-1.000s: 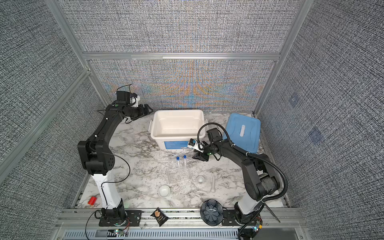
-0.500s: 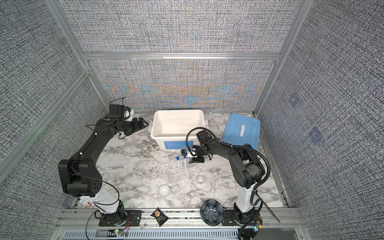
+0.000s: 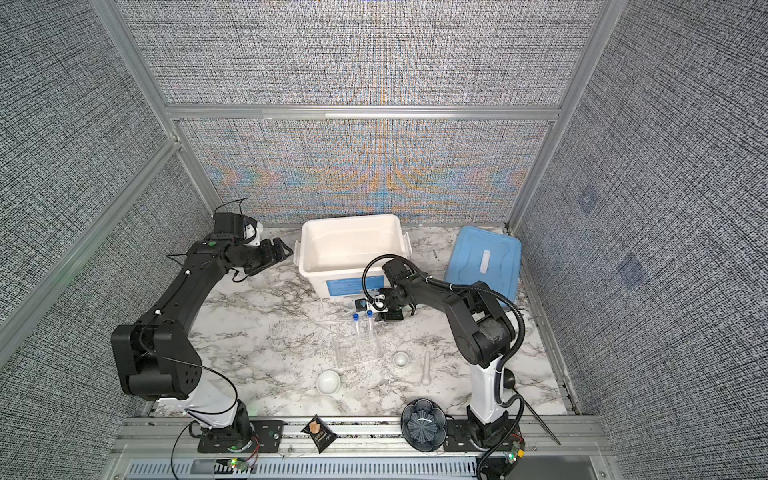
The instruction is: Organize the chemistry lab equipment
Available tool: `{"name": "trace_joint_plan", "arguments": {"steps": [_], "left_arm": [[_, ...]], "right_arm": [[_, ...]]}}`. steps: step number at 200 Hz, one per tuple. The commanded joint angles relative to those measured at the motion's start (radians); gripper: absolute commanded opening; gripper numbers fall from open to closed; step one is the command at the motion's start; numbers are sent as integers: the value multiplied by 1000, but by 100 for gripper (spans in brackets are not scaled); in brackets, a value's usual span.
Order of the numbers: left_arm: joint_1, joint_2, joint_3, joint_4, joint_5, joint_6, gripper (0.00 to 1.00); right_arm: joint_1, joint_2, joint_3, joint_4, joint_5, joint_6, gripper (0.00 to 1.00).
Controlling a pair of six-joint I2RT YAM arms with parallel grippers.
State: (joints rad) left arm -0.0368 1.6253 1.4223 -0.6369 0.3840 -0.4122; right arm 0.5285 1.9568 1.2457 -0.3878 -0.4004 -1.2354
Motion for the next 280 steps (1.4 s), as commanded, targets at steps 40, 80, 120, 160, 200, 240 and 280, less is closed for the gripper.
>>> {"name": "trace_joint_plan", "arguments": {"steps": [40,80,120,160,200,240,280], "left_arm": [[3,4,15,-1,1,5,90],[6,2,18,-12,-5,16,90],[9,-2,17,-22,-13,22,90],[9,-1,15,-6,-4,5,90],[9,1,9,0,10,-4,90],[9,2,2,4,13,-8,90],[10,10,4,7,21,-13,90]], "right_arm": [[2,28,25,-162,9,25,31],[-1,32,57,-242,-18,55,31],[-5,12,40,-213,-11,80,32],[-25,-30,109,-274,-54,94,43],[-25,-75,111,-267,-53,86,46],[-24,-49,97,-271,-48,89,46],[-16,-12,105,-237,-19,137,46]]}}
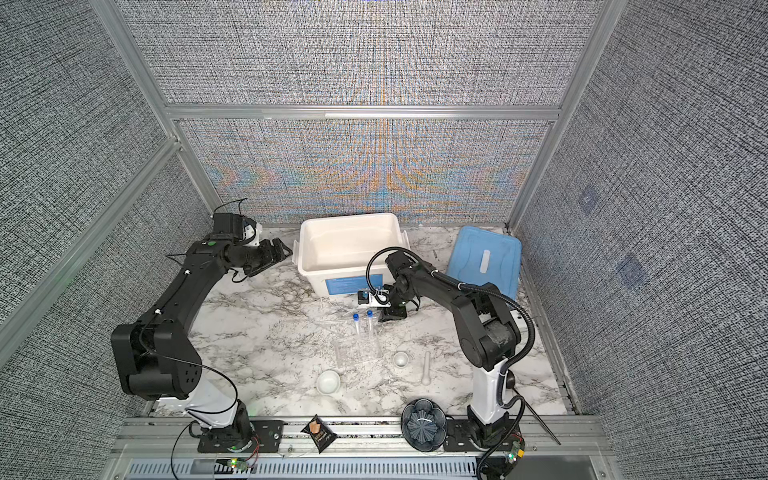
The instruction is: Organize the chemistry lab equipment
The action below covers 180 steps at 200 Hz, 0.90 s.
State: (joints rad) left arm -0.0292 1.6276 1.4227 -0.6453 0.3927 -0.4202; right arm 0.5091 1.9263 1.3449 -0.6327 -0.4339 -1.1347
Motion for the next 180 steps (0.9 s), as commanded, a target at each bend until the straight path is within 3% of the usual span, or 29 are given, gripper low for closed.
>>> {"name": "trace_joint_plan", "arguments": {"steps": [1,53,149,180], "left_arm": [[2,7,4,16,12,-5,90],[2,2,-2,14,9,-3,90],[3,2,-7,20,11,-2,90],[2,1,-4,22,12,-3,90]], "right_arm": [[3,21,7,9,16,38,46],[21,75,24,27,54,91,44],[37,115,36,-9,89,72,32],[38,119,40,-40,81,64,34]]}}
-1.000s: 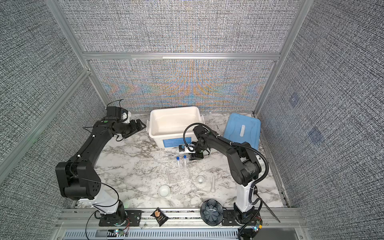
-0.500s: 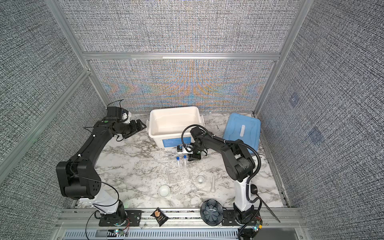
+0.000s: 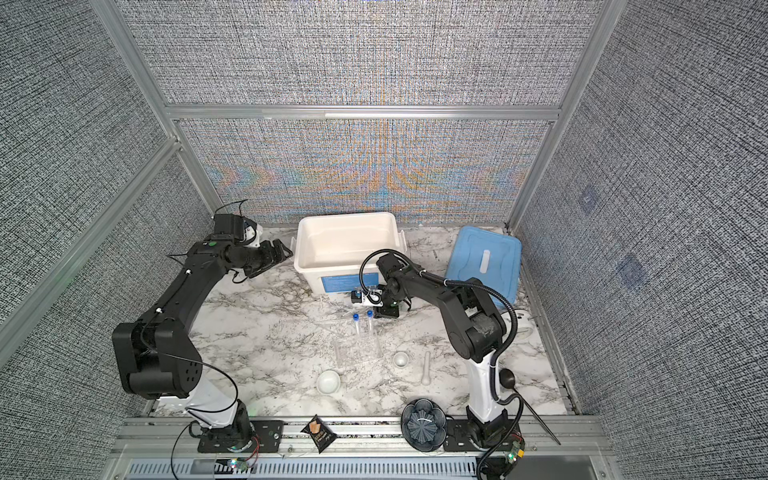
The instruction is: Organize the chemistry lab equipment
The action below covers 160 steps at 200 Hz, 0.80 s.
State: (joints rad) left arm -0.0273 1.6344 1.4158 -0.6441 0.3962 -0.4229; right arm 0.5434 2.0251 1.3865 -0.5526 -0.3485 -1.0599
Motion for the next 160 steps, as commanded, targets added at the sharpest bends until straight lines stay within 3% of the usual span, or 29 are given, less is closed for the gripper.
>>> {"name": "trace_joint_plan", "arguments": {"steps": [1,50,119,143,160], "left_arm": [[2,-6,3,20,9,-1,90],[1,-7,2,15,3,4,90],[4,2,2,9,0,17,90],[4,7,9,4,-2,24,90],[6,11,14,2,-2,26,90]], "right_arm": [[3,20,-1,-121,-4,-11,34],[3,22,0,-137,1,-16,35],[3,39,8,-162,2,-22,43],[3,40,10,-167,3,-25,42],[6,44,12,-163,15,-19,36]]}}
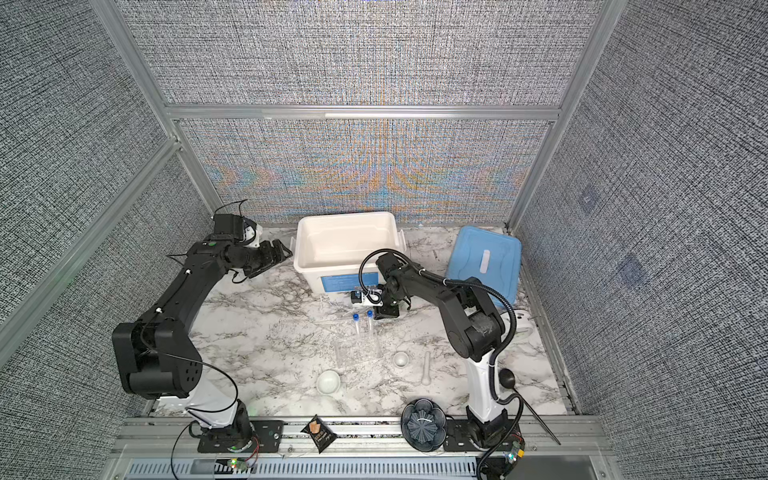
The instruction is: Organize the chemistry lab equipment
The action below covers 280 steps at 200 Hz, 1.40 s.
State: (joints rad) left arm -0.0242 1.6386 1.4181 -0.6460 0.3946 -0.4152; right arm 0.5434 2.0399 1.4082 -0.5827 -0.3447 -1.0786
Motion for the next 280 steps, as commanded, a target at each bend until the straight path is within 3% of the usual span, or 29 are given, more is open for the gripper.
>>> {"name": "trace_joint_plan", "arguments": {"steps": [1,89,170,280], "left_arm": [[3,7,12,3,0,19,90],[8,4,13,-9,-5,34,90],[13,-4,13,-13,-4,33,90],[12,-13,15,27,64,-3,90]], "right_arm": [[6,30,-9,-132,12,1,35],[13,47,4,-154,10,5,9],[-19,-77,-18,-92,-83,17,8],[-102,-296,-62,31,-245,171,6]]}}
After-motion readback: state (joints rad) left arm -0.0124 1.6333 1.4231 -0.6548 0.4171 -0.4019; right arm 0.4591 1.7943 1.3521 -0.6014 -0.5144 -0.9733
